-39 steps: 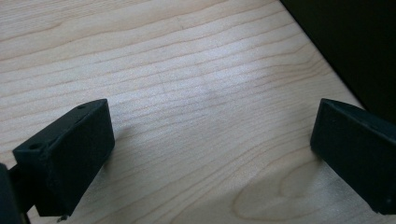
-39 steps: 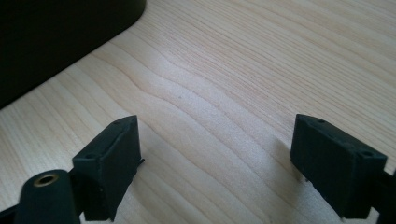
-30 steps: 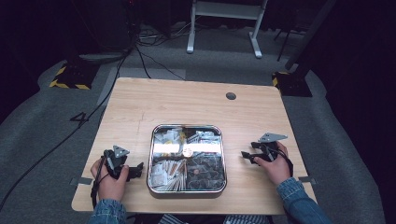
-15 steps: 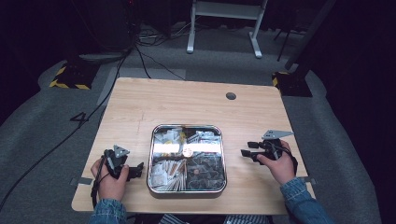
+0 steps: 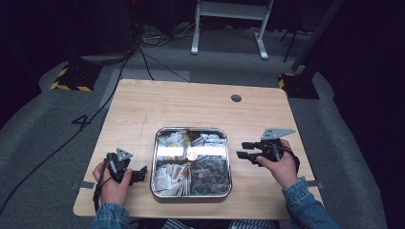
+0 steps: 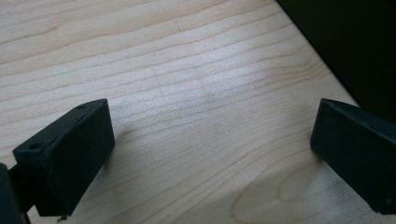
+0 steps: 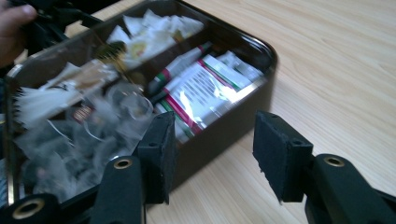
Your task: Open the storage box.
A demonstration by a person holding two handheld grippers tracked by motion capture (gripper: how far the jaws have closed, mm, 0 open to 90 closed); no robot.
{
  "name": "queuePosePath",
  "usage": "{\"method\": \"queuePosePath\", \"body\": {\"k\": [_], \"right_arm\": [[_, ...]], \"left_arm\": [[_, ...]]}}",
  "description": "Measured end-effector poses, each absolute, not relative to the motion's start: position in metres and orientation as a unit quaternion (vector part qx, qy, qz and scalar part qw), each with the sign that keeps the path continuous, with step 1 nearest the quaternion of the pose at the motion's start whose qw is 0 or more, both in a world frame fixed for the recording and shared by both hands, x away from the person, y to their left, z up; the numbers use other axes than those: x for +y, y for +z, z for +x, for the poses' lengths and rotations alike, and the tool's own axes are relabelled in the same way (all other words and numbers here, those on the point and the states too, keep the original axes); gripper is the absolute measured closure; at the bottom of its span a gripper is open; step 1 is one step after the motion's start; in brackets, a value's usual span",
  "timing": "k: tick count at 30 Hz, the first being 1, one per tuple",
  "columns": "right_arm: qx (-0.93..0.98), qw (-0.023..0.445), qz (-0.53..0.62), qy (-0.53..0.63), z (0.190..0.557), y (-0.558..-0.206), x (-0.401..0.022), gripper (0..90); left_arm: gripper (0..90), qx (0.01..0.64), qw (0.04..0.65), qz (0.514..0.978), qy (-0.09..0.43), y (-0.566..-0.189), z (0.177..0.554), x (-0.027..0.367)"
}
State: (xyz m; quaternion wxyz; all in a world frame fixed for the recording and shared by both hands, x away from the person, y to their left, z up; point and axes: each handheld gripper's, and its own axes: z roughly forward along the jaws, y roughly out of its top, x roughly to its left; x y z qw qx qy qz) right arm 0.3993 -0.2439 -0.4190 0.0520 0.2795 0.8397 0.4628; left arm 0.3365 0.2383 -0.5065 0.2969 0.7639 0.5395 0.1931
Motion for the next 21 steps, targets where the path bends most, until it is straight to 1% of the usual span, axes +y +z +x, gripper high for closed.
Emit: {"method": "queuePosePath", "body": {"k": [3, 11, 13, 14, 21], "right_arm": [[0.842, 0.046, 0.265, 0.468, 0.399, -0.411, -0.229, 50.6], [0.849, 0.031, 0.240, 0.469, 0.401, -0.407, -0.203, 50.7], [0.854, 0.033, 0.223, 0.469, 0.402, -0.405, -0.189, 47.3], [0.854, 0.033, 0.223, 0.469, 0.402, -0.405, -0.189, 47.3], [0.869, 0.018, 0.193, 0.456, 0.405, -0.406, -0.155, 46.0]], "left_arm": [[0.0, 0.539, 0.297, 0.764, 0.193, -0.506, 0.337, 0.238], [0.0, 0.537, 0.298, 0.766, 0.191, -0.507, 0.337, 0.238], [0.0, 0.537, 0.298, 0.766, 0.191, -0.507, 0.337, 0.238], [0.0, 0.538, 0.298, 0.765, 0.191, -0.507, 0.337, 0.238], [0.0, 0.537, 0.298, 0.766, 0.191, -0.507, 0.337, 0.238]]}}
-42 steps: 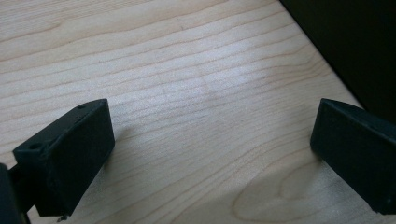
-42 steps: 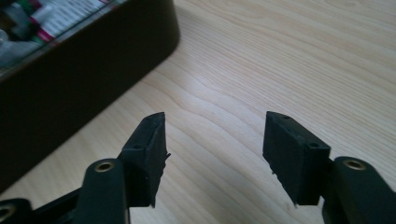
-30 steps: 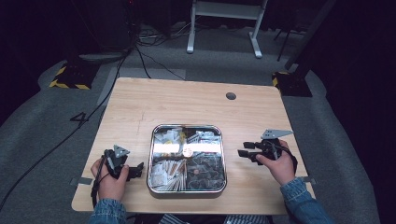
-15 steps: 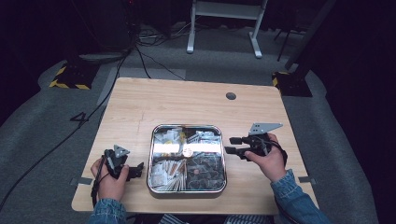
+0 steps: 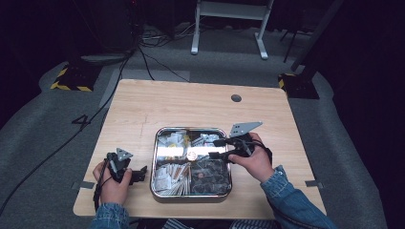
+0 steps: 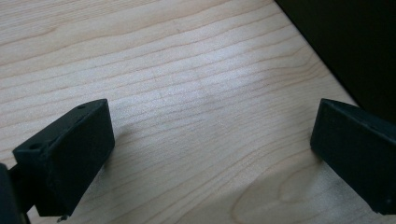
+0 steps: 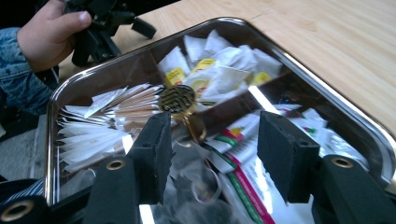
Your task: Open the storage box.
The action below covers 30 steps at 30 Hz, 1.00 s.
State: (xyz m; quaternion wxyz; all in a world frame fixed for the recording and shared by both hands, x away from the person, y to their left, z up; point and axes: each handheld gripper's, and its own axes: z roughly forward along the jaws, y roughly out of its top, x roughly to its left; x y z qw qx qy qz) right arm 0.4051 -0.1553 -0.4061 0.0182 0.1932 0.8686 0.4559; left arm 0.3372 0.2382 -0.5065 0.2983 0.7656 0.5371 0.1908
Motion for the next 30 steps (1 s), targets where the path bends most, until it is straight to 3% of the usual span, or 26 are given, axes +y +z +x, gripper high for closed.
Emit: {"method": "queuePosePath", "body": {"k": [13, 30], "right_arm": [[0.892, -0.002, 0.171, 0.418, 0.404, -0.420, -0.115, 49.3], [0.907, 0.012, 0.149, 0.394, 0.406, -0.436, -0.085, 50.4]], "left_arm": [[0.0, 0.537, 0.298, 0.766, 0.191, -0.507, 0.337, 0.238], [0.0, 0.537, 0.298, 0.766, 0.190, -0.506, 0.338, 0.238]]}}
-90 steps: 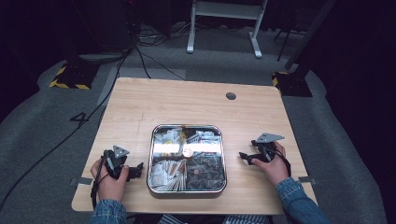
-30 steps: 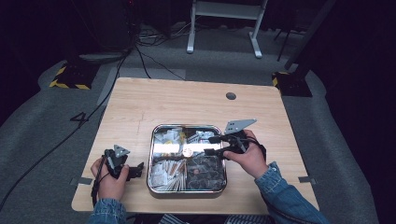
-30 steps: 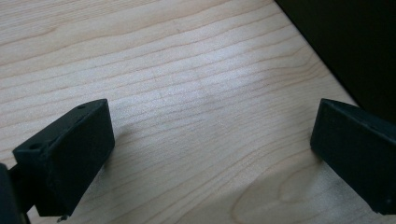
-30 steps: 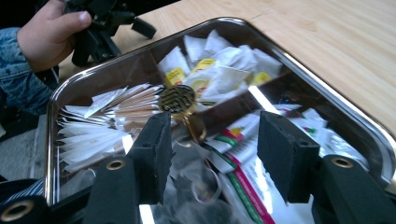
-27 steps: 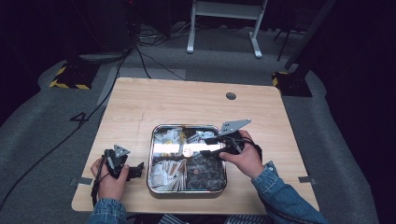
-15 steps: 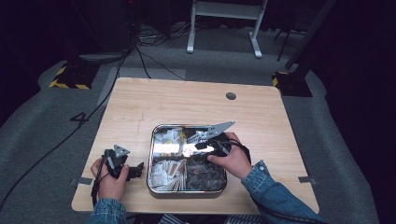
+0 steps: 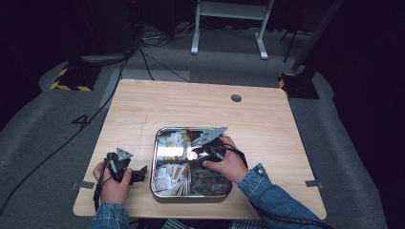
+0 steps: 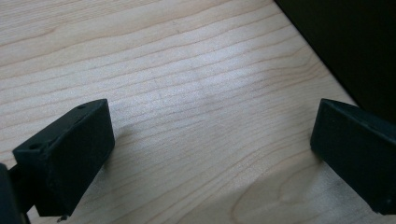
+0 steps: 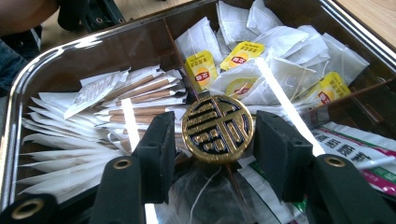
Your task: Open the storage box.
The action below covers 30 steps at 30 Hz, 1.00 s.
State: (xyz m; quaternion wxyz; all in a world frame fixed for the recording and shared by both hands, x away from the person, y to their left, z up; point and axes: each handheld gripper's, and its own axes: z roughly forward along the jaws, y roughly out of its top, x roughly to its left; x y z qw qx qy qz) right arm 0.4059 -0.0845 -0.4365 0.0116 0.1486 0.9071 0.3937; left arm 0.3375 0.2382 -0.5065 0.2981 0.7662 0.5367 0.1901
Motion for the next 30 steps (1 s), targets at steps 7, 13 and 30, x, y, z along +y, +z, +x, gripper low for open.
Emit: {"method": "queuePosePath", "body": {"k": [7, 13, 30], "right_arm": [[0.904, 0.018, 0.152, 0.399, 0.406, -0.438, -0.081, 56.8], [0.905, 0.026, 0.153, 0.397, 0.403, -0.437, -0.080, 58.4], [0.894, 0.031, 0.165, 0.415, 0.402, -0.427, -0.084, 58.8]], "left_arm": [[0.0, 0.537, 0.298, 0.766, 0.190, -0.506, 0.338, 0.238], [0.0, 0.536, 0.298, 0.767, 0.190, -0.506, 0.338, 0.238], [0.0, 0.536, 0.298, 0.767, 0.189, -0.506, 0.338, 0.238]]}}
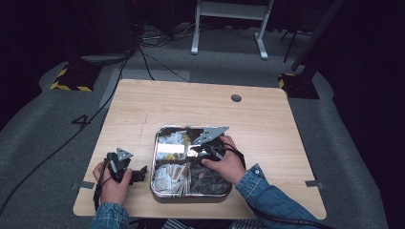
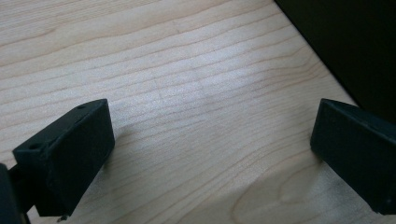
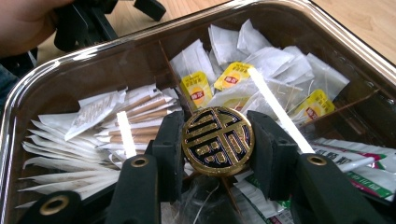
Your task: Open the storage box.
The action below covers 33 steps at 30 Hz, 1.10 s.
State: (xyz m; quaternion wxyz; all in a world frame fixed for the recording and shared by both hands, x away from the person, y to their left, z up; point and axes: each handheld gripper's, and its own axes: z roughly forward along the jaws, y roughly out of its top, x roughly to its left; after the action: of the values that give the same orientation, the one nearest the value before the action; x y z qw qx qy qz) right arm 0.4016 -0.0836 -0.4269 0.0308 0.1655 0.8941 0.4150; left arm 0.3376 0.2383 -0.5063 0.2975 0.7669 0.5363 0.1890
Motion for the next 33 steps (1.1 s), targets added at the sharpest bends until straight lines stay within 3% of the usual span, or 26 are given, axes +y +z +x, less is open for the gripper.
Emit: {"method": "queuePosePath", "body": {"k": [33], "right_arm": [[0.866, 0.071, 0.187, 0.459, 0.406, -0.382, -0.131, 58.7]], "left_arm": [[0.0, 0.536, 0.297, 0.767, 0.189, -0.506, 0.338, 0.238]]}}
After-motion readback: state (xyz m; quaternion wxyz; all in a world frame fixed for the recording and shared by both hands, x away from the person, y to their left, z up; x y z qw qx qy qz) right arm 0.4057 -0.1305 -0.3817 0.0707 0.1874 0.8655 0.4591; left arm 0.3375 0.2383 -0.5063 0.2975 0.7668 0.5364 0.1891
